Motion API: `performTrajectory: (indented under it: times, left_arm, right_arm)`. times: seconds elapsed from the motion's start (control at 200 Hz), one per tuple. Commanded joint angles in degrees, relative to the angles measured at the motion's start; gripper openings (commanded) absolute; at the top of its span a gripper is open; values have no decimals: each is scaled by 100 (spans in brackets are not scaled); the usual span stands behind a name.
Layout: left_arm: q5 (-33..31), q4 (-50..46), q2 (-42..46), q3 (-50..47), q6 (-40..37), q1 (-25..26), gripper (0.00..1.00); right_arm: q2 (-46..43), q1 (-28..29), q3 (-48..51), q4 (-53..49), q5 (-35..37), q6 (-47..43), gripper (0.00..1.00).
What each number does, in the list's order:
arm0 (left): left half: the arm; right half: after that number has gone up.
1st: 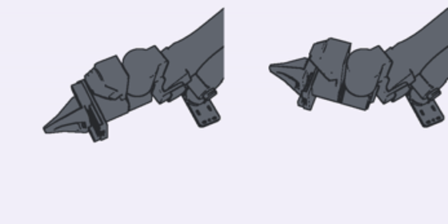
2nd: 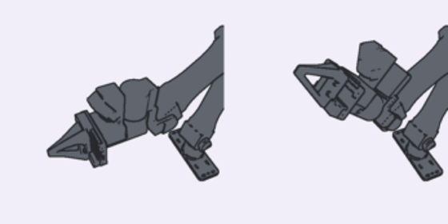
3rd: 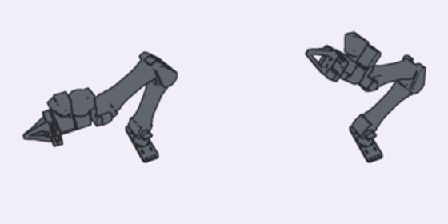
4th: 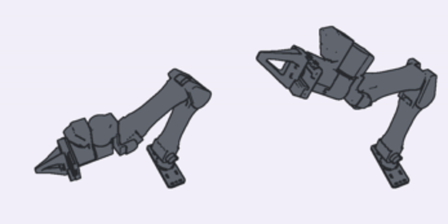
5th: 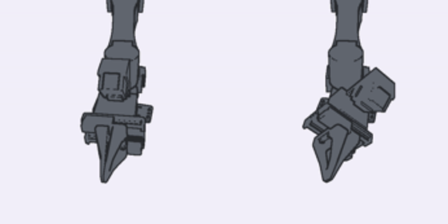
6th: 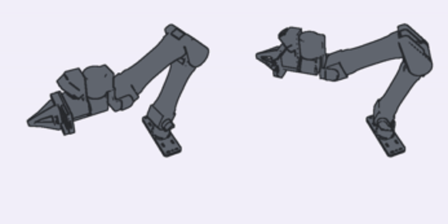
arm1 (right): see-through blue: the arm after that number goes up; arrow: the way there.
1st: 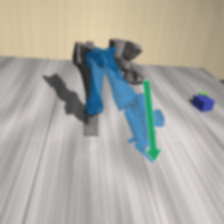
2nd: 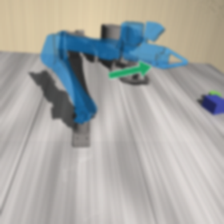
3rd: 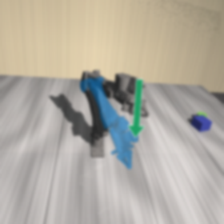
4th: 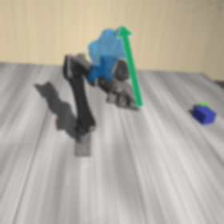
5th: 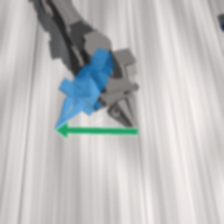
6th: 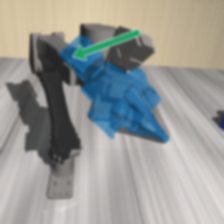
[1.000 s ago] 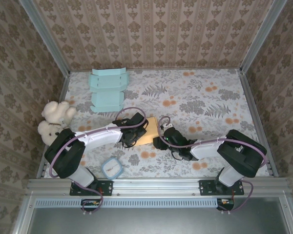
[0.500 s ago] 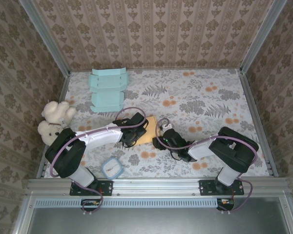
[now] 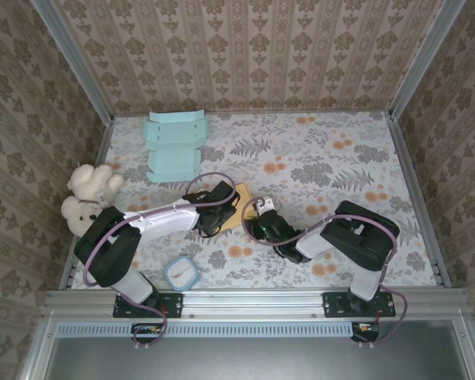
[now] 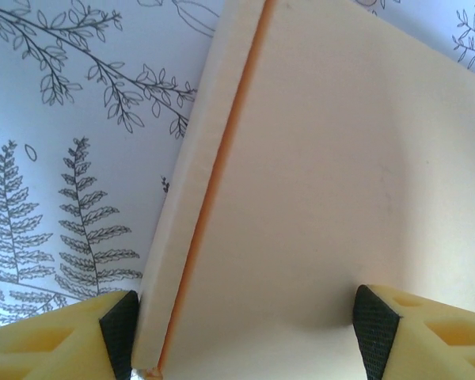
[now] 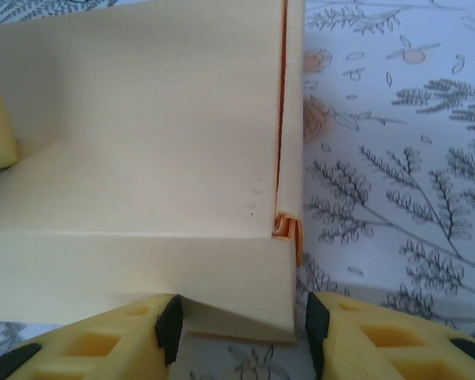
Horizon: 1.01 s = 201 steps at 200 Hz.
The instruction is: Fold the paper box
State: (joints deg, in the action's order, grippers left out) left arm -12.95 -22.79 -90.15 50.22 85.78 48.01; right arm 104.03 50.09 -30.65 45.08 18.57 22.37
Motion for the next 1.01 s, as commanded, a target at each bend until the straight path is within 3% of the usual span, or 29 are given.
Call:
performTrajectory:
  times: [0.0, 0.3, 0.44, 0.835, 1.0]
  left_arm:
    - [490, -304, -354, -26, -49, 70, 72]
    - [648, -248, -457, 102, -174, 78, 72]
    - [573, -348, -258, 156, -235, 94, 72]
    - [-76, -651, 328, 417, -635, 58, 76]
    - [-473, -120, 748, 326, -1646, -72, 79]
  right_arm:
    - [396, 72, -208, -266, 156, -364, 50]
    - [575, 135, -419, -357, 355, -649, 54]
    - [251, 39, -548, -1041, 189, -308, 54]
    - [-983, -672, -636, -2676, -1221, 773, 53]
    - [-1472, -838, -603, -3177, -1533, 1016, 51]
